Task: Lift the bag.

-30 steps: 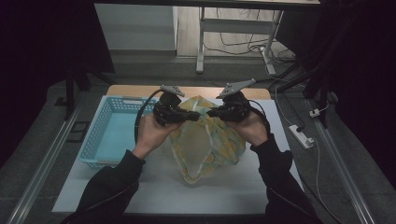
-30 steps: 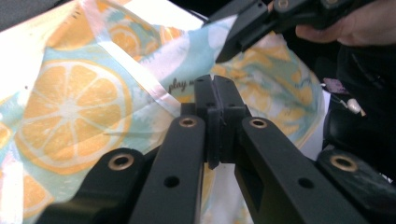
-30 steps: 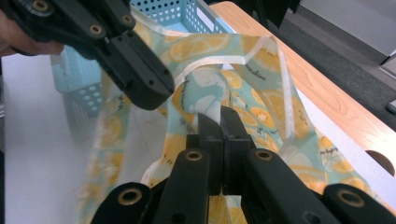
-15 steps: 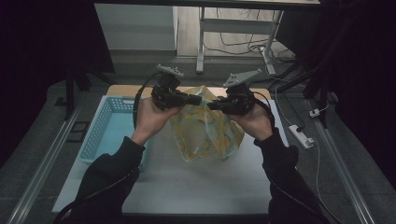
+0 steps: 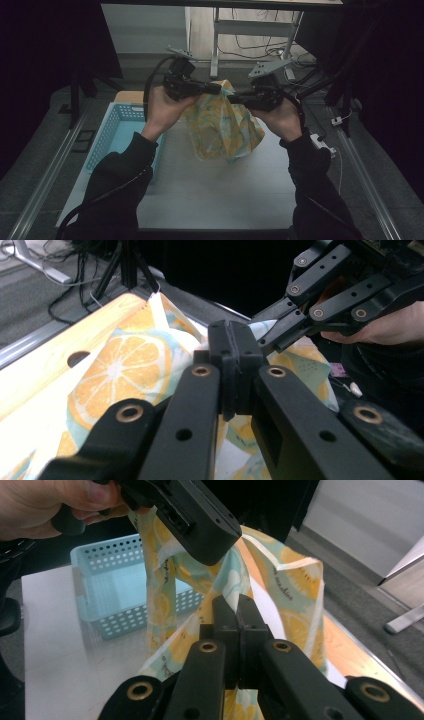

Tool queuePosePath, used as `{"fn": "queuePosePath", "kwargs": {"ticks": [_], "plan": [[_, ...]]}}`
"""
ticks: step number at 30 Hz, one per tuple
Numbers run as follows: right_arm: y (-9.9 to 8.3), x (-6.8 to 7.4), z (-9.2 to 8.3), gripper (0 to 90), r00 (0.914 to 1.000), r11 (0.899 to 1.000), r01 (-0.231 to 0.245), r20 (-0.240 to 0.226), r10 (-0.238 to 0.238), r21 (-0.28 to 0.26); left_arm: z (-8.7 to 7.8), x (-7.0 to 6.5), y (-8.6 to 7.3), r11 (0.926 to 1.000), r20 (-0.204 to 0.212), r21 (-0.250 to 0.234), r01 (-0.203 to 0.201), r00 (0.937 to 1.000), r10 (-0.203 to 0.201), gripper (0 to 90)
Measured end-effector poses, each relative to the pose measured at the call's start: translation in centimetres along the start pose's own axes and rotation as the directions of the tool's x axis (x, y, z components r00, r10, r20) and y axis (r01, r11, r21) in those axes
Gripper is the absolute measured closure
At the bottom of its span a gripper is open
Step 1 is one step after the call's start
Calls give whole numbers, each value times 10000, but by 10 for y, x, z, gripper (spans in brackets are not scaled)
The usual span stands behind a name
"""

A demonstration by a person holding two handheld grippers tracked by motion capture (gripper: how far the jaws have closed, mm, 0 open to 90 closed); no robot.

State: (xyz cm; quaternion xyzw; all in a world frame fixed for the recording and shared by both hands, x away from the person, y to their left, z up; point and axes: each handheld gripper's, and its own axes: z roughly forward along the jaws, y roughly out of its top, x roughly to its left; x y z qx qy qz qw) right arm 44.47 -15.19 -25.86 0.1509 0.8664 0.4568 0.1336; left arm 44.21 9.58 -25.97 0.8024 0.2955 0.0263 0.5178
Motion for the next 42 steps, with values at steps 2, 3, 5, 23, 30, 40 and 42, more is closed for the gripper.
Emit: {"fn": "queuePosePath", "kwargs": {"ticks": [2,3,5,23,30,40,42], "plan": [[4,-1,-4,899,9999,10000,62,103,-62,-39,-1,-1,4,10000,-13,-60,-69,10000,69,899],[7,-1,-6,899,9998,9999,87,165,-86,-76,-2,-1,6,9999,-27,-79,-78,10000,78,899],[10,-2,-10,899,9996,9999,116,276,-113,-108,-3,-2,11,9998,-86,-173,-118,9999,116,899],[8,-19,-1,895,9953,9998,-103,968,86,170,22,22,21,9995,-365,-311,-114,9993,103,897],[-12,-31,17,891,9944,9982,-521,933,490,308,37,34,13,9999,-577,-8,-127,9983,127,895],[-24,-39,31,872,9929,9947,-965,731,938,341,47,45,6,9999,-706,106,-95,9974,103,823],[-25,-41,29,840,9918,9935,-1121,646,1106,206,44,44,6,9998,-738,105,-182,9971,190,761]]}}
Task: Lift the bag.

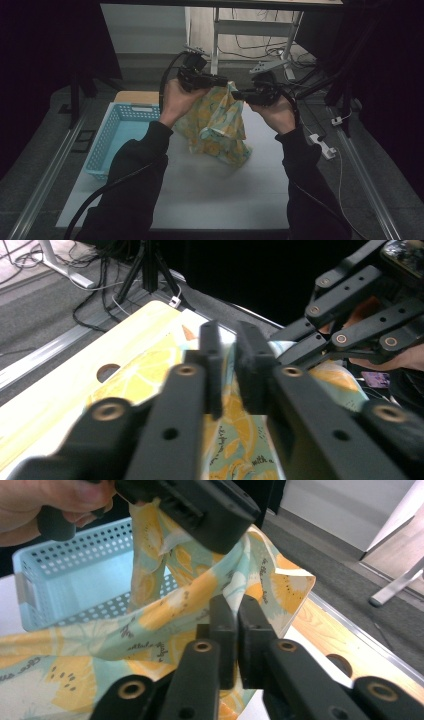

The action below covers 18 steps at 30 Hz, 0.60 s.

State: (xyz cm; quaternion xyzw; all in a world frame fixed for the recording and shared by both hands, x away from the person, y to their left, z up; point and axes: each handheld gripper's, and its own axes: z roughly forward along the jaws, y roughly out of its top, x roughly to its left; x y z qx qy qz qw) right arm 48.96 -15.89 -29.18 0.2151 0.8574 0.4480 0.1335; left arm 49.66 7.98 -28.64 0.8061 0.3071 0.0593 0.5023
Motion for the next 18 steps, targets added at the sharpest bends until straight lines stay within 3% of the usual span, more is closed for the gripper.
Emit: {"fn": "queuePosePath", "kwargs": {"ticks": [9,18], "plan": [[-4,-5,-10,637,9990,9983,-450,-26,449,-367,-11,-8,-6,9980,-126,50,-636,9979,636,464],[-13,-7,-27,454,9975,9949,-706,50,711,-717,-28,-19,-22,9916,-402,198,-1276,9909,1283,252]]}}
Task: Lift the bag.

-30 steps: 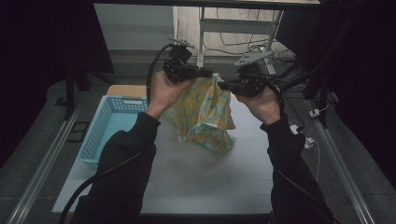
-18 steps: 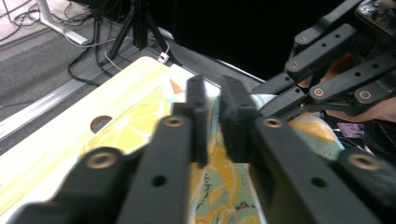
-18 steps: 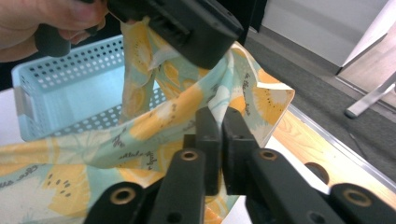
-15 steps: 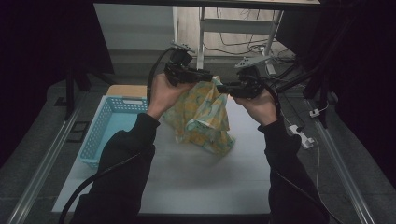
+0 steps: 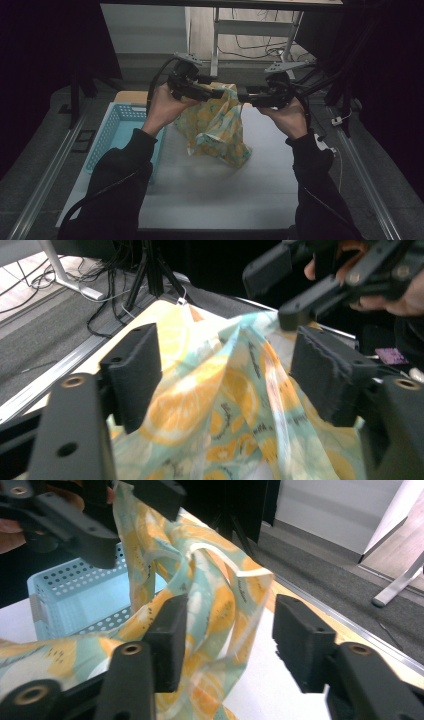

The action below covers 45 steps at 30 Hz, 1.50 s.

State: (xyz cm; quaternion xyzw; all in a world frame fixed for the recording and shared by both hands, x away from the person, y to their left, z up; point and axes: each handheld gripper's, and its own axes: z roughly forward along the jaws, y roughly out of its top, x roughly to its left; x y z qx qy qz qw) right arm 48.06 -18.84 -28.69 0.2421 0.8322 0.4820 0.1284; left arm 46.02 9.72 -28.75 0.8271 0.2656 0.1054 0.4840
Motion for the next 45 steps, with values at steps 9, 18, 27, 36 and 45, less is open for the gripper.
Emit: {"fn": "queuePosePath", "kwargs": {"ticks": [9,18,27,36,45], "plan": [[-19,-1,-14,282,9997,9994,-230,120,233,-258,-22,-15,-20,9966,-58,789,-224,9997,229,88],[-31,-7,-43,171,9968,9974,-373,685,416,-618,-39,-30,-28,9955,-219,798,-508,9984,527,0],[-55,-5,-57,67,9907,9982,-328,1304,390,-499,-48,-38,-60,9984,-442,556,34,9990,-9,0],[-90,2,-49,12,9853,9988,-386,1653,428,-286,-68,-37,-120,9953,-823,403,879,9930,-844,0],[-127,21,-38,0,9839,9991,-382,1741,404,-155,-98,-44,-182,9857,-1485,166,1679,9753,-1636,0]]}}
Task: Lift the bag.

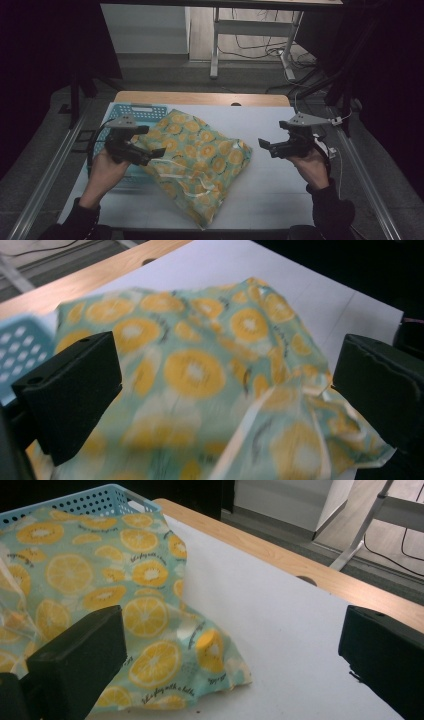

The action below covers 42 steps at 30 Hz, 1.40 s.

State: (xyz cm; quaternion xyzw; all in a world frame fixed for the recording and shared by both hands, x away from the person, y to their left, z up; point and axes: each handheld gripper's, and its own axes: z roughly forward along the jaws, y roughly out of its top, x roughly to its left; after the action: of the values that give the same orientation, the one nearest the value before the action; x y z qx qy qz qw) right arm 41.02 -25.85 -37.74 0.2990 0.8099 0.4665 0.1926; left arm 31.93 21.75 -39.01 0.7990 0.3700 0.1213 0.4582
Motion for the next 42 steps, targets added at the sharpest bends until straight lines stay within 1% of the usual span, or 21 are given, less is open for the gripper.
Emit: {"fn": "queuePosePath", "kwargs": {"ticks": [4,6,11,13,16,18,22,26,28,30,31,32,34,35,36,37,38,39,40,41,42], "plan": [[-14,6,0,0,9999,9999,-142,68,142,-41,-12,1,-26,9994,-300,-60,353,9989,-355,0],[-22,9,0,0,9999,9999,-131,86,131,25,-16,0,-39,9985,-400,-107,531,9978,-535,0],[-43,17,-3,0,9995,9996,-154,262,148,227,-21,-7,-69,9975,-731,-65,697,9949,-700,0],[-52,19,-4,0,9992,9995,-213,340,205,229,-24,-10,-82,9967,-937,-190,790,9923,-805,0],[-66,22,-7,0,9983,9988,-414,409,403,260,-29,-13,-99,9942,-1113,-307,1028,9882,-1056,0],[-76,23,-9,0,9973,9976,-627,410,615,287,-31,-14,-109,9926,-1188,-304,1174,9856,-1202,0],[-95,27,-14,0,9953,9956,-809,566,781,482,-34,-16,-126,9882,-1348,-309,1499,9790,-1527,0],[-110,30,-21,0,9927,9927,-1042,680,1000,611,-36,-18,-141,9851,-1577,-248,1700,9724,-1718,0],[-117,31,-25,0,9906,9906,-1181,768,1128,686,-36,-19,-148,9833,-1686,-124,1814,9689,-1809,0],[-125,33,-29,0,9881,9881,-1368,799,1312,699,-34,-20,-156,9832,-1834,53,1824,9667,-1783,0],[-129,34,-30,0,9875,9870,-1409,822,1344,780,-33,-19,-159,9828,-1969,228,1830,9647,-1750,0],[-133,36,-32,0,9874,9861,-1407,858,1331,887,-32,-19,-162,9813,-2059,349,1894,9622,-1784,0],[-140,40,-33,0,9886,9858,-1264,961,1159,1107,-29,-18,-169,9771,-1993,526,2061,9609,-1920,0],[-142,41,-33,0,9890,9847,-1225,978,1107,1237,-26,-18,-172,9758,-2032,726,2062,9609,-1880,0],[-145,42,-33,0,9892,9832,-1215,985,1087,1360,-24,-18,-174,9751,-2161,975,1993,9606,-1747,0],[-148,43,-32,0,9896,9814,-1223,942,1091,1480,-21,-18,-177,9722,-2270,1237,1988,9594,-1673,0],[-151,43,-30,0,9897,9776,-1245,916,1101,1695,-20,-18,-177,9703,-2388,1335,2016,9568,-1659,0],[-154,44,-28,0,9900,9726,-1241,914,1078,1965,-21,-20,-177,9731,-2415,1259,1931,9573,-1587,0],[-154,45,-27,0,9910,9706,-1146,926,969,2115,-22,-21,-177,9763,-2418,1179,1817,9588,-1493,0],[-154,47,-28,0,9919,9737,-1014,966,830,2038,-22,-22,-177,9764,-2490,1219,1781,9578,-1436,0],[-154,48,-29,0,9925,9746,-937,969,752,2035,-21,-22,-177,9767,-2482,1233,1757,9584,-1411,0]]}}
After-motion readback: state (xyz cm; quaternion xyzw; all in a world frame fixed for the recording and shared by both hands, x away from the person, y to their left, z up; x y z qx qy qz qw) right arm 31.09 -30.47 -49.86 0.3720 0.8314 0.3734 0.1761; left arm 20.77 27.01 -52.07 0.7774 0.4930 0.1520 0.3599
